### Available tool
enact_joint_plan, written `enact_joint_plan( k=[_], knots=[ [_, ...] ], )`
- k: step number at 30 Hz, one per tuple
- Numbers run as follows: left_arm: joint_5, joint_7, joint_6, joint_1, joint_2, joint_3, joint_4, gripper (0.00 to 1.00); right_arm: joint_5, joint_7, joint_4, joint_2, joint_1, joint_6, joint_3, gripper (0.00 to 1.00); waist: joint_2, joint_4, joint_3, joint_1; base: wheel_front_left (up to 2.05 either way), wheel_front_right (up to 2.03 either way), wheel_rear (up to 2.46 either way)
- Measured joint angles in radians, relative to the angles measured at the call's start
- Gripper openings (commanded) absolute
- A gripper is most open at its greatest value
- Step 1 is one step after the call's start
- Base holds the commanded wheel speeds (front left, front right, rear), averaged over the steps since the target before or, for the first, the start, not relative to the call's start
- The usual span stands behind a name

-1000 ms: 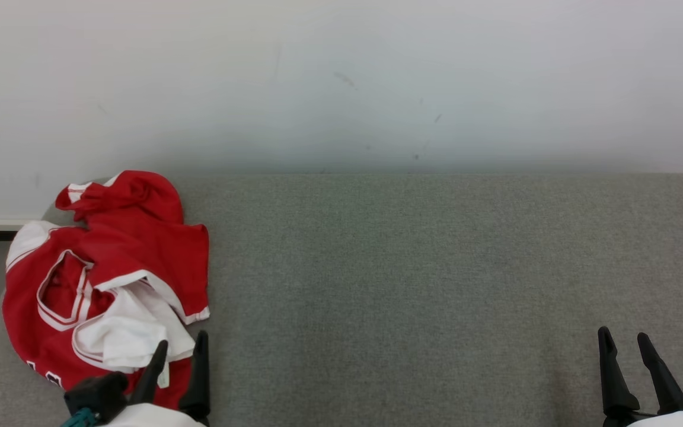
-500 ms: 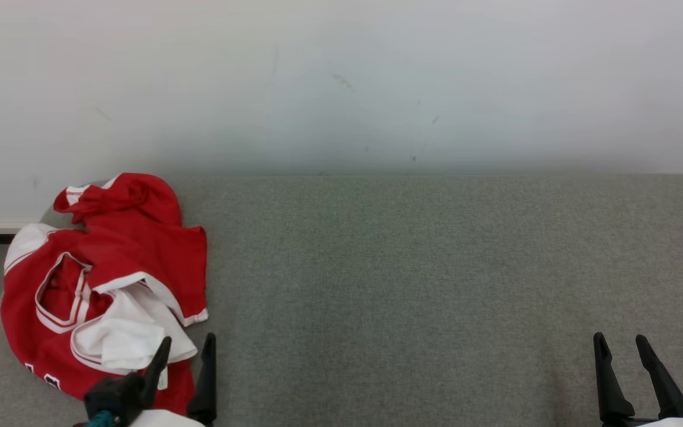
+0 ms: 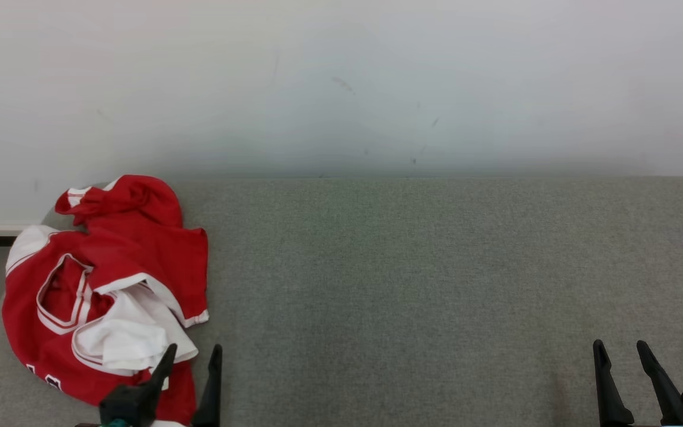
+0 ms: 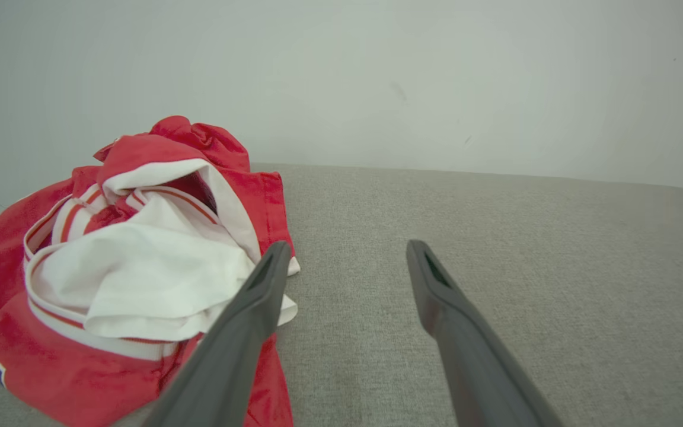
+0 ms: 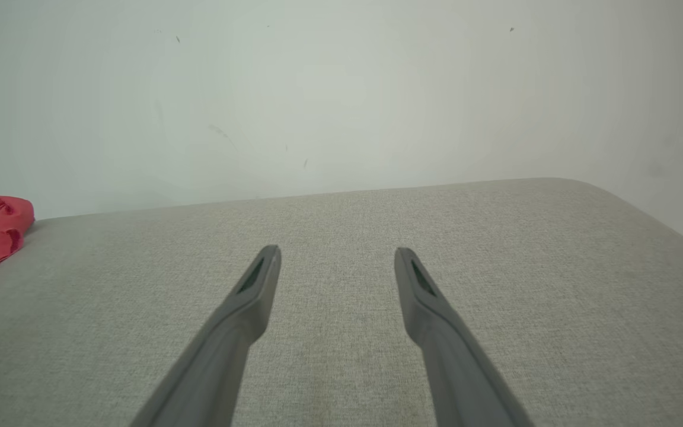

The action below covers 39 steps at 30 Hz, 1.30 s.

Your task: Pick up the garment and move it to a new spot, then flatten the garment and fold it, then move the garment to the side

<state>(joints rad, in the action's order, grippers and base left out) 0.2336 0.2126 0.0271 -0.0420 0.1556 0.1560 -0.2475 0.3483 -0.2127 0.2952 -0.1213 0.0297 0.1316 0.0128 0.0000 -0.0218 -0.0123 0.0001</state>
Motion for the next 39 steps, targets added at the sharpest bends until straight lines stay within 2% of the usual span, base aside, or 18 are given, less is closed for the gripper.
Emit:
enact_joint_plan(
  k=[11,26,39],
  knots=[
    [-0.062,0.020,-0.002,0.005,-0.009,-0.007,-0.008,1.00,-0.062,-0.022,0.001,0.000,-0.003,0.000,0.006,1.00,0.0001,0.000,-0.002,0.0000,0.00,0.00,0.00],
    [-0.163,0.051,-0.028,0.011,-0.040,-0.038,-0.022,1.00,-0.136,-0.050,0.000,-0.006,-0.011,0.000,0.030,1.00,0.0000,-0.002,-0.001,-0.0001,0.00,0.00,0.00],
    [-0.172,0.051,-0.049,0.013,-0.053,-0.058,-0.032,1.00,-0.118,-0.052,-0.002,-0.006,-0.011,0.000,0.030,1.00,0.0000,-0.005,0.003,-0.0001,0.00,0.00,0.00]
  ],
)
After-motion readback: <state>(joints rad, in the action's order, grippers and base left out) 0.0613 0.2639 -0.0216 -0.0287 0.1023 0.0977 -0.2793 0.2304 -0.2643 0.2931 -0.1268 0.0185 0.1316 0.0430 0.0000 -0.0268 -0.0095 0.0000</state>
